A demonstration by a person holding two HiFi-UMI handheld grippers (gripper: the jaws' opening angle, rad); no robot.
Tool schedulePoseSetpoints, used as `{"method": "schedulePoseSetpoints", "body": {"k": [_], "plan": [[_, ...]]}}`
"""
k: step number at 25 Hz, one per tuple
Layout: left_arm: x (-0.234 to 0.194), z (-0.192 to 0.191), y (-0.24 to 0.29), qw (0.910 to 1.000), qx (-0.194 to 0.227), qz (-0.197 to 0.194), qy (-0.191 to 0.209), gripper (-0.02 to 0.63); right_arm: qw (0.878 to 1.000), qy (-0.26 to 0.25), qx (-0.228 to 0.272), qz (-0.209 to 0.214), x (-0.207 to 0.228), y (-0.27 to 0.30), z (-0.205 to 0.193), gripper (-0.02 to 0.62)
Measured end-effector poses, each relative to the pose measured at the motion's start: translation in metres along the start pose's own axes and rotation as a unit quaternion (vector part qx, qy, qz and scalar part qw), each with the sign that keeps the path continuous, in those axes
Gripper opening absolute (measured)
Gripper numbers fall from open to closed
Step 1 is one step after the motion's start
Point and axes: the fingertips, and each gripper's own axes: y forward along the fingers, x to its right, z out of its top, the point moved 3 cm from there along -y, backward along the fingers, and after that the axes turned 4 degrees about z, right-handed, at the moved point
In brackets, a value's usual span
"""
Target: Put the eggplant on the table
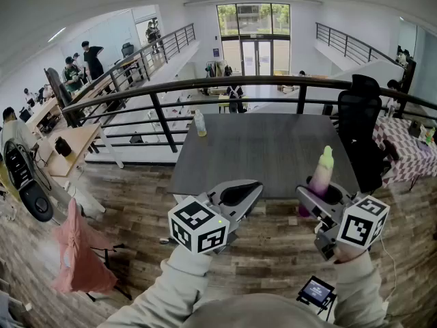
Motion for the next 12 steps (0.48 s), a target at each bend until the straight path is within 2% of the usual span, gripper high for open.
{"method": "schedulePoseSetpoints", "body": {"k": [7, 12], "plan": [[-0.006, 0.007, -0.002, 0.9999, 0.01, 0.008, -0.001, 0.006, 1.0, -0.009, -0.007, -0.008, -0.001, 0.007, 0.002, 0.213], [-0.009, 0.017, -0.006, 0.9979, 0.037, 0.046, 0.028, 0.006, 1.0, 0.023, 0.009, -0.007, 0.005, -0.001, 0.007, 0.213]]}}
